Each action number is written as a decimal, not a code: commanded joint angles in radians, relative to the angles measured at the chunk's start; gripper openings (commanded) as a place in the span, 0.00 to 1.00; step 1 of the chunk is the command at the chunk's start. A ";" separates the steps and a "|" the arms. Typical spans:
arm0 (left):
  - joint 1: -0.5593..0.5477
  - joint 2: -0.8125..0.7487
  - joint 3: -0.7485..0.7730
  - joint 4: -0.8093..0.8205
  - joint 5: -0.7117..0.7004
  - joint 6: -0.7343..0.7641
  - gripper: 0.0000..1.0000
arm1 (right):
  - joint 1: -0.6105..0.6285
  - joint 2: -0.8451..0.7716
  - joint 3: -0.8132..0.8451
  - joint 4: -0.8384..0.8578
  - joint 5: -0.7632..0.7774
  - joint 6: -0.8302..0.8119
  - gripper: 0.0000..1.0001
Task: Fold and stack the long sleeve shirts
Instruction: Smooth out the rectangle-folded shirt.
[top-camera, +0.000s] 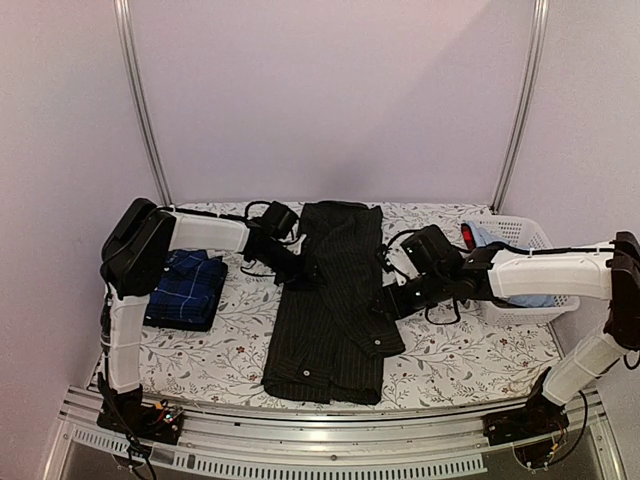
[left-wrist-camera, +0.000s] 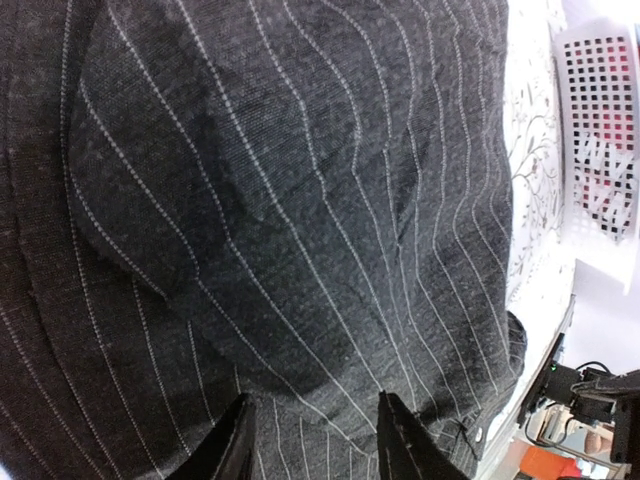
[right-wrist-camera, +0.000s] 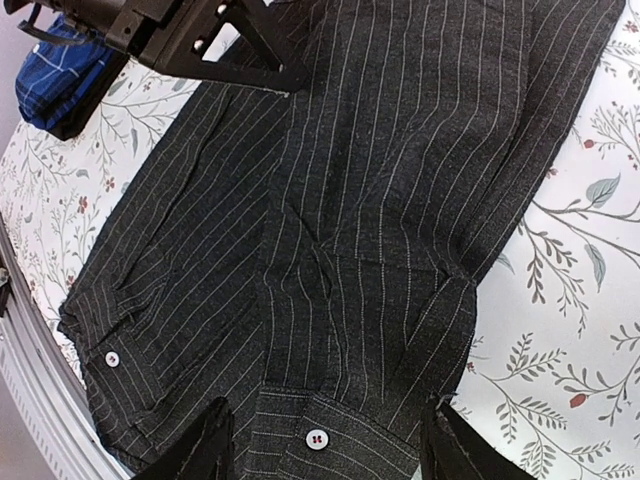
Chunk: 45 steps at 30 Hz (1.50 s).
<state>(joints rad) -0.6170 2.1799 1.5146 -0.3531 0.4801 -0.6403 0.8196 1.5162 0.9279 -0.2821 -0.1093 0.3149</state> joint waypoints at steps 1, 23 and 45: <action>-0.004 0.012 0.016 -0.015 -0.013 0.010 0.41 | 0.049 0.042 0.036 -0.085 0.024 -0.067 0.62; -0.002 0.012 0.025 -0.020 -0.007 0.022 0.41 | 0.216 0.271 0.162 -0.238 0.197 -0.004 0.48; 0.019 -0.024 0.000 -0.001 -0.010 0.024 0.42 | 0.217 0.273 0.410 -0.411 0.071 -0.048 0.00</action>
<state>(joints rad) -0.6121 2.1796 1.5158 -0.3634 0.4774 -0.6296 1.0313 1.7916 1.2671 -0.6415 0.0467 0.2859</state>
